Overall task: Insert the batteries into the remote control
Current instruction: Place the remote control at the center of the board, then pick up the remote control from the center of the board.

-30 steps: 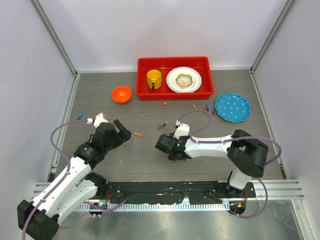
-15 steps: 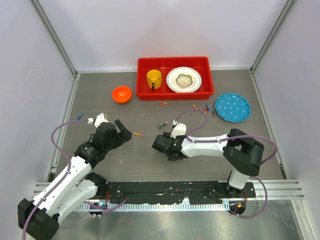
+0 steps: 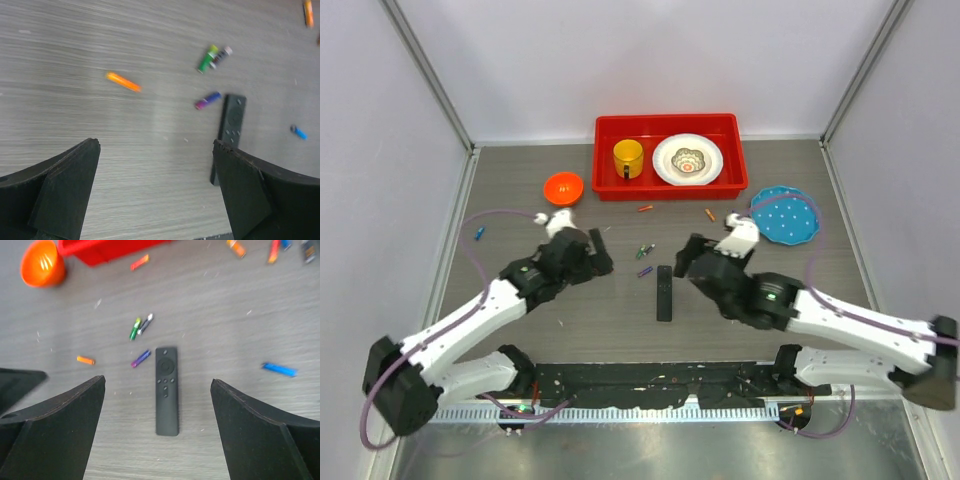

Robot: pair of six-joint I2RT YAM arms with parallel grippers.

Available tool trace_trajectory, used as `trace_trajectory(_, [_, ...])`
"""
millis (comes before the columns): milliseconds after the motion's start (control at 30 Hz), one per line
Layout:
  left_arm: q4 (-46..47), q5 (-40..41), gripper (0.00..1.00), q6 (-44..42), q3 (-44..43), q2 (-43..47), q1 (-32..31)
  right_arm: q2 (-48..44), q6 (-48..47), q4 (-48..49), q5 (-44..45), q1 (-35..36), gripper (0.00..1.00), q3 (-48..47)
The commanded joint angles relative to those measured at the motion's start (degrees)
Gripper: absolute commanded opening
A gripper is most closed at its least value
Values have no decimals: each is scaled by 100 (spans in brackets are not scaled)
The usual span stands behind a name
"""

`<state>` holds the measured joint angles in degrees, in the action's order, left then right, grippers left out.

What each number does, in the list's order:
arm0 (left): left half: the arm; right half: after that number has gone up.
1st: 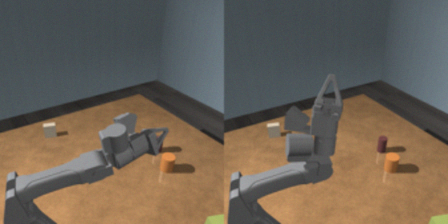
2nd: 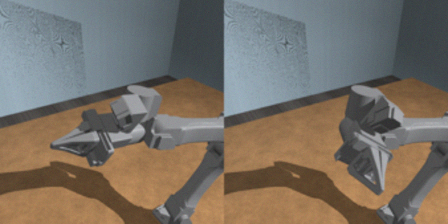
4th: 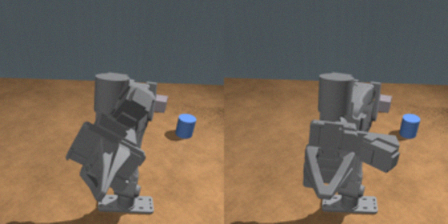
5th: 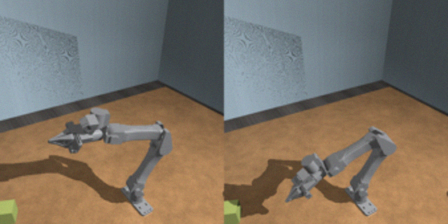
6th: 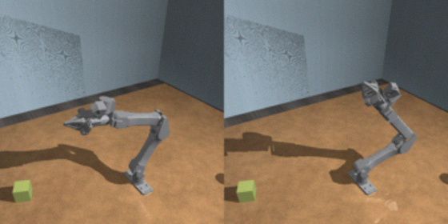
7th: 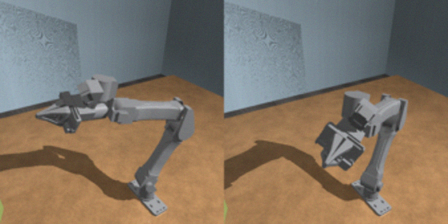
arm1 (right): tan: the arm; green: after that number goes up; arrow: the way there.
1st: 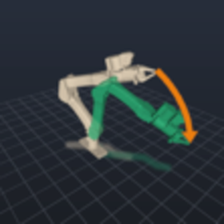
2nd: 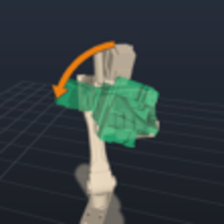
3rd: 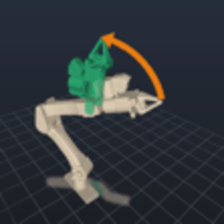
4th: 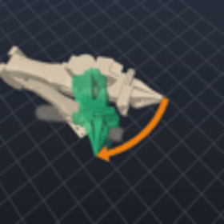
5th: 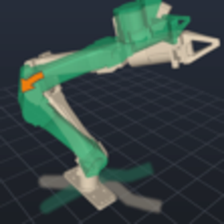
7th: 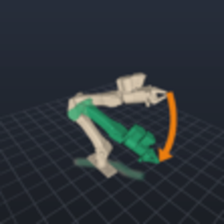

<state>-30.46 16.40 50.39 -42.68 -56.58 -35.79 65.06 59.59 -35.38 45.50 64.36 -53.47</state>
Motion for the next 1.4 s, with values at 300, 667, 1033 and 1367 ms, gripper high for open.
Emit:
trace_trajectory(300, [663,786,100,366,-2429,-3842,-2195,-2937,-1160,-233,672,-81,92,1488])
trace_trajectory(667, [629,399,96,296,-3150,-4959,-2309,-3219,-1486,-40,241,-72,91,1831])
trace_trajectory(1033, [269,381,90,349,-3221,-5285,-2327,-3245,-1512,22,223,-72,91,1999])
trace_trajectory(1367, [163,372,81,314,-3317,-5548,-2318,-3157,-1521,48,223,-64,90,2016])
